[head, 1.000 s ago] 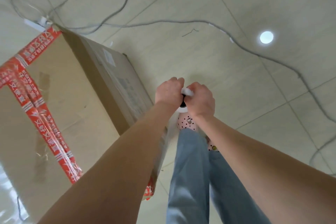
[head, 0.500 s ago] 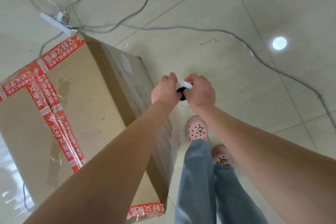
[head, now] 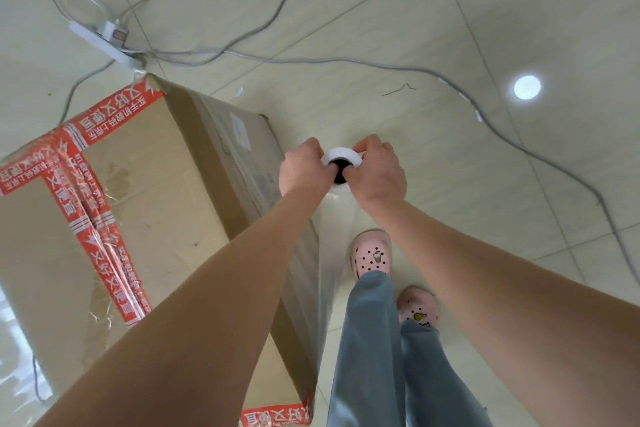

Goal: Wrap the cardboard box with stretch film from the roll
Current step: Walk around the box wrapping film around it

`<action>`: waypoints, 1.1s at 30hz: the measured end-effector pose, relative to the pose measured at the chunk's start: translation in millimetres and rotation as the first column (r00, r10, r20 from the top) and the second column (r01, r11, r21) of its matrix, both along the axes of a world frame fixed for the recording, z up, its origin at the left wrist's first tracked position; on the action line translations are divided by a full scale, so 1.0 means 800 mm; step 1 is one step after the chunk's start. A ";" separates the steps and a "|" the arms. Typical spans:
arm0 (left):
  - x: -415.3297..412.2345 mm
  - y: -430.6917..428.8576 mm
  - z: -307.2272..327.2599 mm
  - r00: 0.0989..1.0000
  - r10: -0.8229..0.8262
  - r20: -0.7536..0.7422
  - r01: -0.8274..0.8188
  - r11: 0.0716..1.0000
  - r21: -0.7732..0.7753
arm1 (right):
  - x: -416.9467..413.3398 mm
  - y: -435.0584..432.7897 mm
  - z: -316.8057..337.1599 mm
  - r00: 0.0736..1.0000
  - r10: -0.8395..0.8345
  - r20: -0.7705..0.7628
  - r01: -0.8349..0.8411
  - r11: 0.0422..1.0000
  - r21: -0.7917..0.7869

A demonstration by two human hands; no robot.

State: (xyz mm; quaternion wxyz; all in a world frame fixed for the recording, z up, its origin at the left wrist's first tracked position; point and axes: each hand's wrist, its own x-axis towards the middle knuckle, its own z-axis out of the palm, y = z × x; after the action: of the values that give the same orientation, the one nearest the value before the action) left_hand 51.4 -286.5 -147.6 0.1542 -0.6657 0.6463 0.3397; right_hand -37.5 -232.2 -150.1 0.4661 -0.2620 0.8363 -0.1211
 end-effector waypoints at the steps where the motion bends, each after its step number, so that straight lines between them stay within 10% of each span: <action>1: 0.004 -0.003 0.000 0.996 0.086 0.004 -0.086 0.996 0.005 | 0.002 -0.007 0.001 1.000 -0.009 0.007 0.009 1.000 -0.006; 5: 0.014 -0.014 0.003 0.976 0.191 0.103 -0.194 0.981 0.018 | 0.009 -0.038 0.000 1.000 0.010 0.002 -0.010 0.999 -0.035; 16: -0.001 -0.059 0.004 0.879 -0.472 0.073 0.474 0.881 -0.013 | 0.013 -0.060 -0.002 0.989 0.141 -0.044 -0.141 0.990 0.005; 33: 0.007 -0.111 0.004 0.937 0.304 0.174 -0.318 0.946 0.056 | -0.011 -0.163 -0.002 0.955 0.295 -0.015 -0.295 0.955 -0.023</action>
State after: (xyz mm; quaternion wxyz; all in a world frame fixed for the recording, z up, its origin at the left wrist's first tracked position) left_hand 57.1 -375.6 -144.6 0.1785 -0.7780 0.5033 0.3309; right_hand -46.1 -362.6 -151.5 0.4709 -0.3904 0.7889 -0.0590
